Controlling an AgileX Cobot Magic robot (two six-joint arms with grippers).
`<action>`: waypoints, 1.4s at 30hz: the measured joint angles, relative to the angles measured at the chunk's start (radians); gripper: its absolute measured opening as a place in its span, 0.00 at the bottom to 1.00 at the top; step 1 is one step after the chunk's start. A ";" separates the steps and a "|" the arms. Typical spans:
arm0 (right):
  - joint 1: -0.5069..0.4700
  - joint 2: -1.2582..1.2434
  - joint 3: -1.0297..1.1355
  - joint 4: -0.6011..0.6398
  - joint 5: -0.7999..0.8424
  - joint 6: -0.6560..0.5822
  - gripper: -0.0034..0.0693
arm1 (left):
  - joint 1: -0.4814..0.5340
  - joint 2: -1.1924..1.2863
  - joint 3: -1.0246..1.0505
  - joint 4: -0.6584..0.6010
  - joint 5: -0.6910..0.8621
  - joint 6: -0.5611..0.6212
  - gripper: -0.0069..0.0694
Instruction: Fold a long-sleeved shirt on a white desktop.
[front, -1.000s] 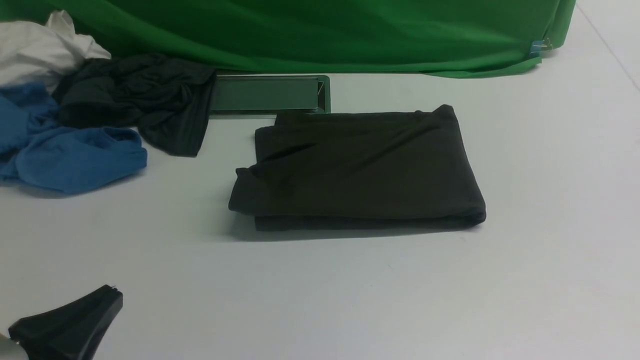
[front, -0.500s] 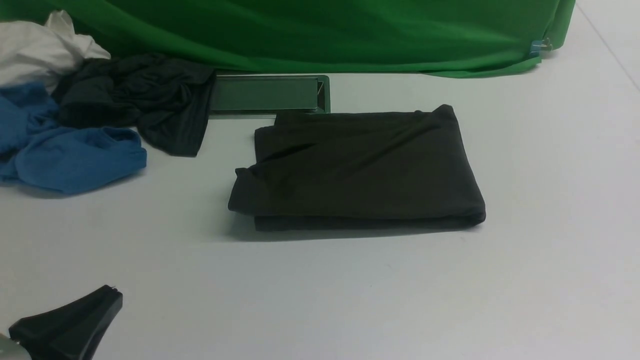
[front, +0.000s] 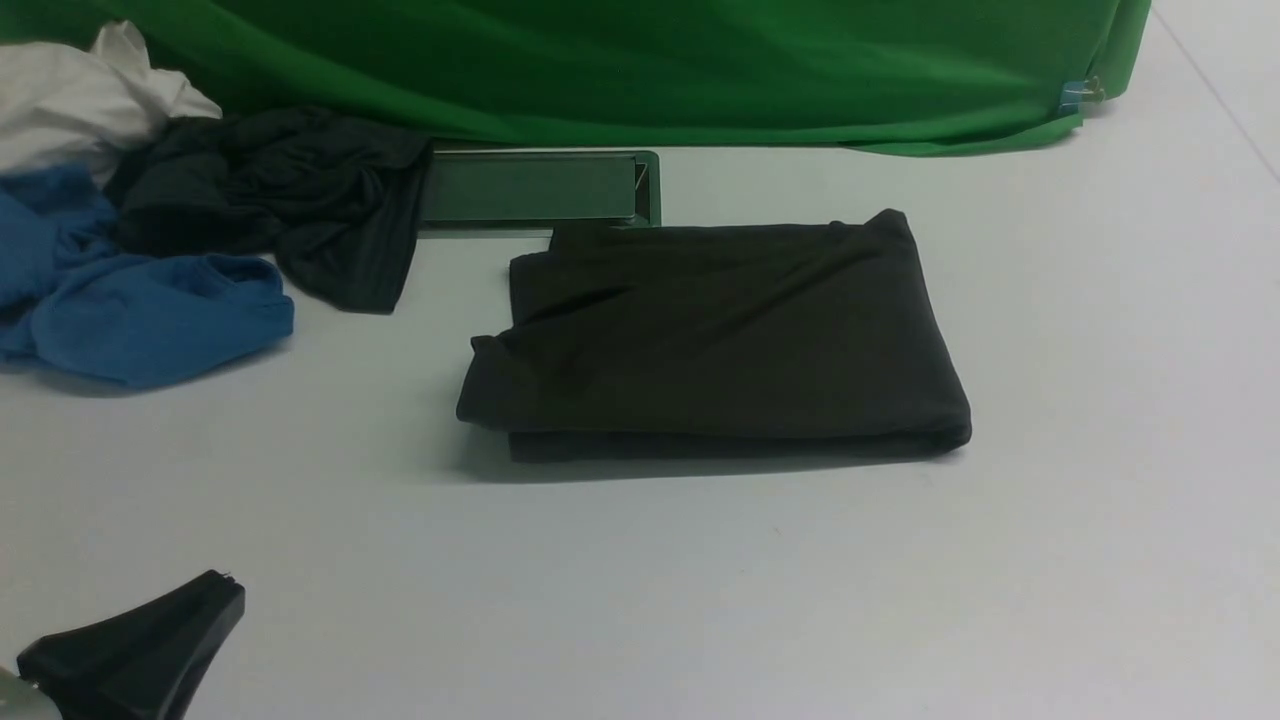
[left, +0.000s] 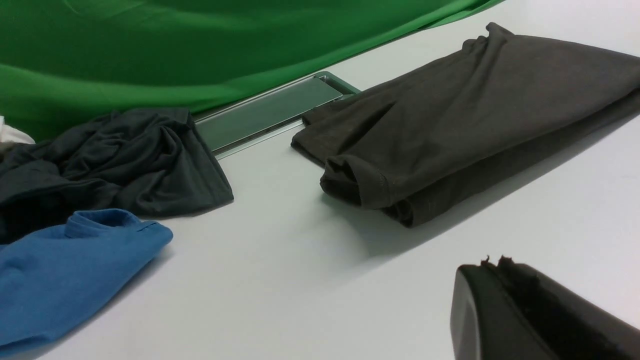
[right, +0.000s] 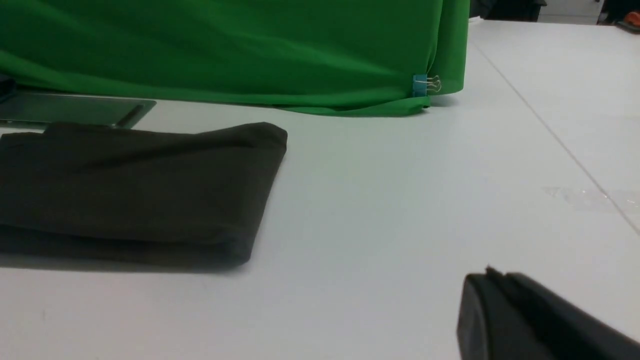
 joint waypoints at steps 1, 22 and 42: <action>0.000 0.000 0.000 0.000 0.000 0.000 0.11 | 0.000 0.000 0.000 0.000 0.000 0.000 0.12; 0.000 -0.001 0.000 0.000 -0.001 0.000 0.18 | 0.159 -0.103 0.034 0.029 -0.151 -0.116 0.12; -0.002 -0.002 0.000 -0.001 -0.001 0.000 0.24 | 0.365 -0.209 0.081 0.048 0.065 -0.257 0.12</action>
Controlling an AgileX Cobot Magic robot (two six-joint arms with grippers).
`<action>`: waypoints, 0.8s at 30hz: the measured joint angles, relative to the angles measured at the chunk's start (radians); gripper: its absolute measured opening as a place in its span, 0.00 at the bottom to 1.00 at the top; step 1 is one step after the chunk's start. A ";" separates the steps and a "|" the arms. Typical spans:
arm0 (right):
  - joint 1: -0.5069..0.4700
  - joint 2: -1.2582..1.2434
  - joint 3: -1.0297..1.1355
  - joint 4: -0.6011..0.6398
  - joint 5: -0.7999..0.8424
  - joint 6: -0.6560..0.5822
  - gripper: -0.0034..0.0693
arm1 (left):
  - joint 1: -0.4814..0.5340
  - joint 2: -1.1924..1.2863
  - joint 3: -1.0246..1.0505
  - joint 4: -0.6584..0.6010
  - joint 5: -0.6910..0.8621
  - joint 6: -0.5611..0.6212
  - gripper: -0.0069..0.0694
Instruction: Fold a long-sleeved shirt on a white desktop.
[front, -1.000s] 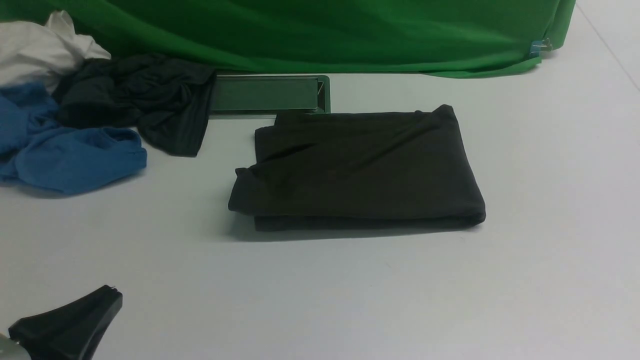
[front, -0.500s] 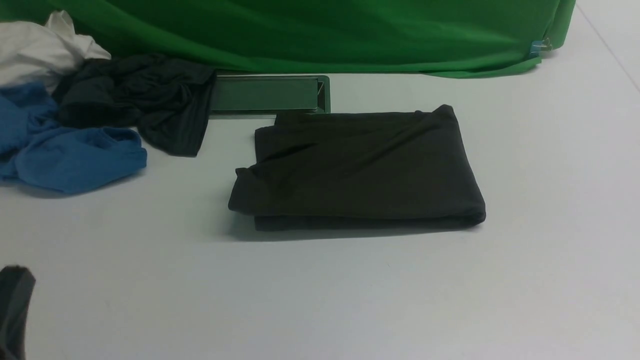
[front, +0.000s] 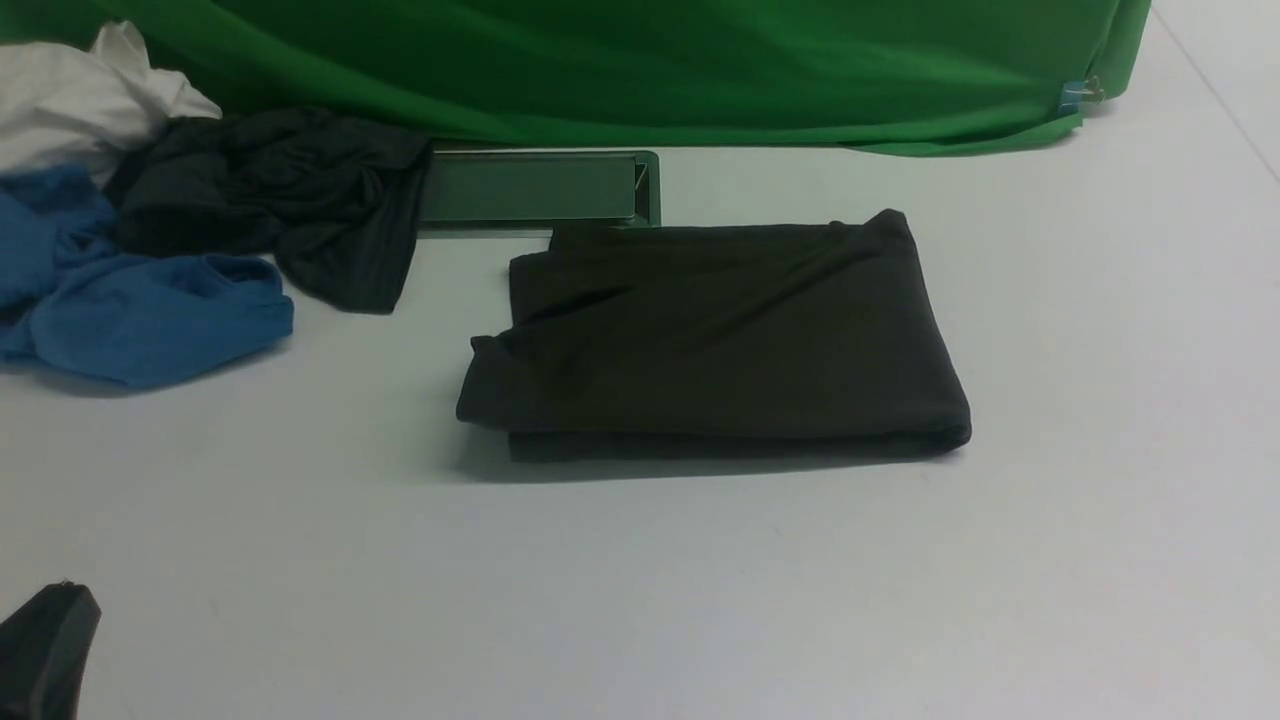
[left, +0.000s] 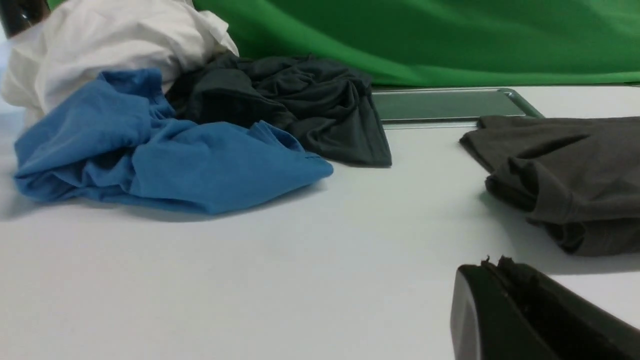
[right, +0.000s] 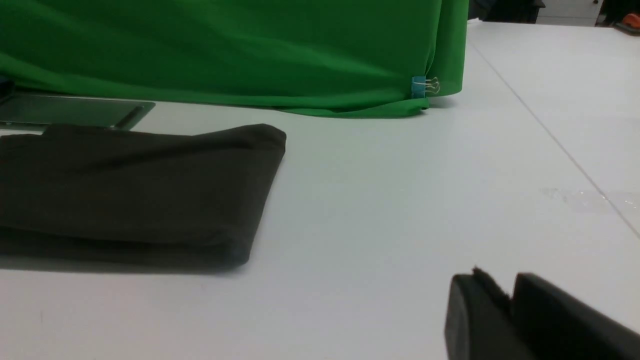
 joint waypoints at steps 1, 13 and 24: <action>0.000 0.000 0.000 0.000 0.000 0.000 0.24 | 0.000 0.000 0.000 0.012 0.000 0.000 0.12; 0.000 0.000 0.000 0.000 0.000 0.000 0.29 | 0.000 0.000 0.000 0.066 0.000 0.000 0.12; 0.000 0.000 0.000 0.000 0.000 0.000 0.32 | 0.000 0.000 0.000 0.076 0.000 -0.001 0.12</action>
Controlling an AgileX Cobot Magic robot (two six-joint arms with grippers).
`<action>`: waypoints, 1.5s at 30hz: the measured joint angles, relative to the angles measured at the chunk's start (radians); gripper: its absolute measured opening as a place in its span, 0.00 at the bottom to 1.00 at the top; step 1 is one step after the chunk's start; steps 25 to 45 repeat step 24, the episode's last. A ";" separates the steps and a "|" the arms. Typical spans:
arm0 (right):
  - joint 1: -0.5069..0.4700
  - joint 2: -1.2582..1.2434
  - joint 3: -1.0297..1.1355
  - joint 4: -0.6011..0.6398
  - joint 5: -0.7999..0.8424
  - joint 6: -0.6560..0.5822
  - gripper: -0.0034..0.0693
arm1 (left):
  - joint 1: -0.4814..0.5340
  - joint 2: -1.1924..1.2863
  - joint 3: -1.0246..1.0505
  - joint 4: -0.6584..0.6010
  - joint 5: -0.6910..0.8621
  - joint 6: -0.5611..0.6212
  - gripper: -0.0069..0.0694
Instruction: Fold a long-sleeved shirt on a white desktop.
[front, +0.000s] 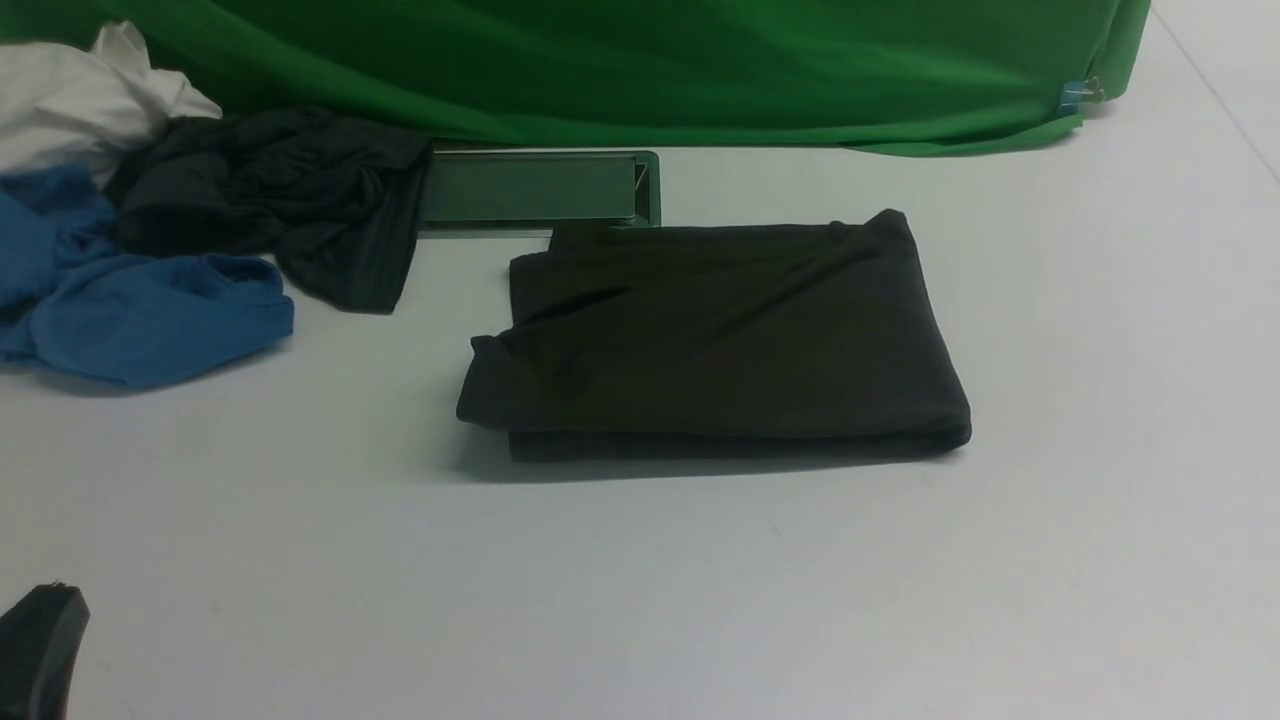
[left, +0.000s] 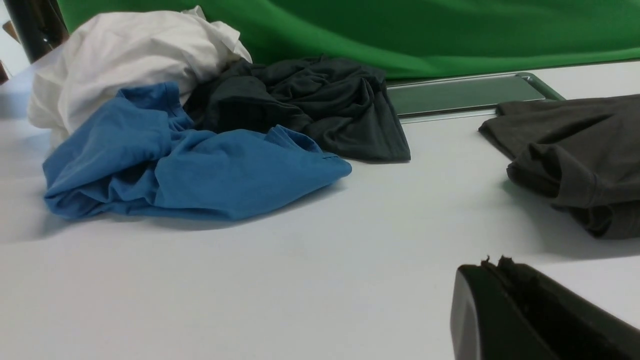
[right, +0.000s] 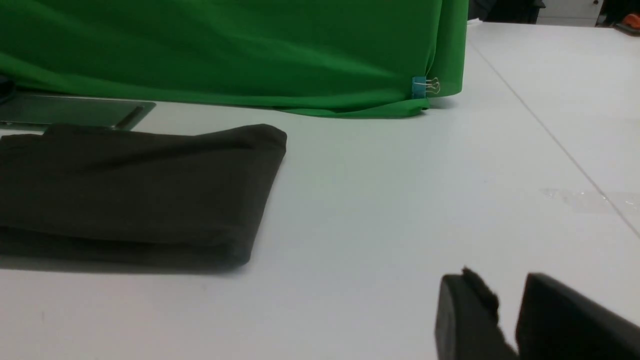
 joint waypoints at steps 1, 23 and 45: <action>0.000 0.000 0.000 0.000 0.000 0.000 0.33 | 0.000 0.000 0.000 0.000 0.000 0.000 0.12; 0.000 0.000 0.000 0.000 0.000 0.000 0.37 | 0.000 0.000 0.000 0.000 0.000 0.000 0.12; 0.000 0.000 0.000 0.000 0.000 0.000 0.37 | 0.000 0.000 0.000 0.000 0.000 0.000 0.12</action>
